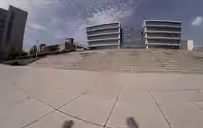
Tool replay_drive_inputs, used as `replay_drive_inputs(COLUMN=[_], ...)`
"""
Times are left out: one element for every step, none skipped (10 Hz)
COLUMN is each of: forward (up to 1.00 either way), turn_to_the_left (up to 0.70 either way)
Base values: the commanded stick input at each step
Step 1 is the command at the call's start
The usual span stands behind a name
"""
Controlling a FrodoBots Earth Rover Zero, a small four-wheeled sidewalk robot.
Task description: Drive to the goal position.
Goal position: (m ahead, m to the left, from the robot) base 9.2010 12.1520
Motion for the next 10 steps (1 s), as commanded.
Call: replay_drive_inputs(forward=[0.70,0.70,0.70,0.70,0.70,0.70,0.70,0.70,0.70,0.70], turn_to_the_left=[0.02,0.04,0.15,0.31,0.18,0.07,0.00,0.00,0.00,0.00])
